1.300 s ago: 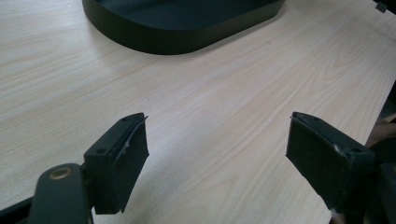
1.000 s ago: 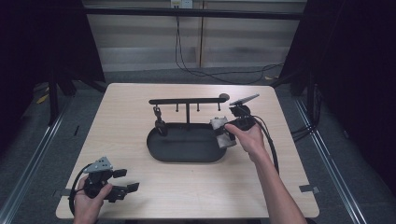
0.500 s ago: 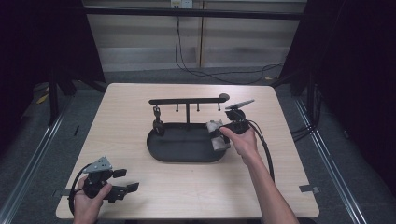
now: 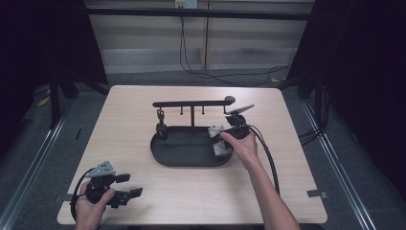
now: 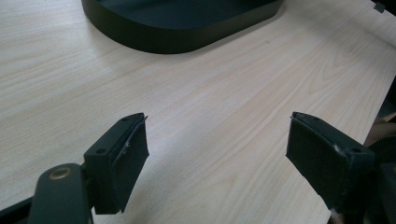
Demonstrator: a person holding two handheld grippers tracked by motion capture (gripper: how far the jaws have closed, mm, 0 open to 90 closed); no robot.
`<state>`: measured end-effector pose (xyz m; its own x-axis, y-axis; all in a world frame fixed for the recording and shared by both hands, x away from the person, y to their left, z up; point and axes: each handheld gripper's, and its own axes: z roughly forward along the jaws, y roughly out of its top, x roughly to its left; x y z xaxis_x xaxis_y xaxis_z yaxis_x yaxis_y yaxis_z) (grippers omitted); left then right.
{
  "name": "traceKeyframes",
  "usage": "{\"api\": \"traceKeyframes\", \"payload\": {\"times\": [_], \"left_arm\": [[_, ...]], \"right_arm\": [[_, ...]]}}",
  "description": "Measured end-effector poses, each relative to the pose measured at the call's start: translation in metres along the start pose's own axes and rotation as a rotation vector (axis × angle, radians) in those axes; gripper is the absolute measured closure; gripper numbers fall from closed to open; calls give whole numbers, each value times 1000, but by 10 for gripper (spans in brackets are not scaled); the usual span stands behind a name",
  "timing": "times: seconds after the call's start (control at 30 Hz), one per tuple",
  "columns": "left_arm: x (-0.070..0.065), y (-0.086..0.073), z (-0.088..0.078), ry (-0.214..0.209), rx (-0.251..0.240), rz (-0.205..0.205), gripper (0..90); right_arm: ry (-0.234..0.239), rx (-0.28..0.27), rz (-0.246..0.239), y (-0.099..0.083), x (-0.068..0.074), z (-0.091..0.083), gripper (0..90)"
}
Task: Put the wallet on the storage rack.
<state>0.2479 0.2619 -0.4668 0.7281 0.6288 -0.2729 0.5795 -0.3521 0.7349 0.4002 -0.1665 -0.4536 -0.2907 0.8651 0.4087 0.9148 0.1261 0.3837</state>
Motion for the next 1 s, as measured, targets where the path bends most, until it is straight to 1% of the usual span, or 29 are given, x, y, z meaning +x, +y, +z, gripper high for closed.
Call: {"api": "traceKeyframes", "payload": {"times": [0.07, 0.1, 0.17, 0.23, 0.27, 0.3, 0.33, 0.4, 0.47, 0.53, 0.63, 0.67, 0.7, 0.77, 0.8, 0.83, 1.0], "left_arm": [[0, 0, 0, 5, -3, -2, 204], [1, 0, 1, 4, 0, -5, 203], [1, 0, 1, 4, 2, -3, 204], [0, 0, 0, 4, -1, -5, 204], [1, 0, 0, 5, -1, -5, 204], [1, 0, 0, 5, -3, -7, 203], [1, 0, 0, 5, -1, -7, 204], [1, 0, 0, 2, 1, -5, 203], [1, 0, 1, -2, 3, -5, 204], [0, 0, 0, -2, 1, -5, 203], [0, 0, 1, 1, 4, -4, 204], [0, 0, 0, -1, 2, -2, 203], [0, 0, 0, 0, 0, -2, 204], [0, 0, 0, 2, 0, -2, 203], [0, 0, 0, 1, 0, -3, 203], [0, 0, 1, 0, 1, -2, 203], [0, 1, 1, 5, -2, -12, 203]], "right_arm": [[7, -7, 5, 0, -1, 2, 336], [5, -7, -3, -1, -1, 3, 336], [9, 9, -7, -2, 0, 7, 336], [0, 21, -8, -2, 0, 11, 336], [5, 19, -4, -3, 0, 12, 336], [3, 18, -5, -3, 0, 13, 335], [2, 15, -15, -3, -1, 14, 334], [-1, 16, -12, -3, -1, 14, 328], [-18, 17, -20, -3, 0, 14, 319], [-8, 19, -22, -4, 0, 16, 313], [-20, 30, -27, -5, 2, 19, 303], [-21, 26, -27, -5, 3, 19, 318], [-24, 10, -27, -5, 2, 17, 311], [-22, -6, -7, -4, 2, 13, 288], [-20, -9, -9, -4, 2, 11, 288], [-16, -19, -23, -4, 1, 9, 286], [-1, -62, -24, -4, 0, -1, 259]]}}
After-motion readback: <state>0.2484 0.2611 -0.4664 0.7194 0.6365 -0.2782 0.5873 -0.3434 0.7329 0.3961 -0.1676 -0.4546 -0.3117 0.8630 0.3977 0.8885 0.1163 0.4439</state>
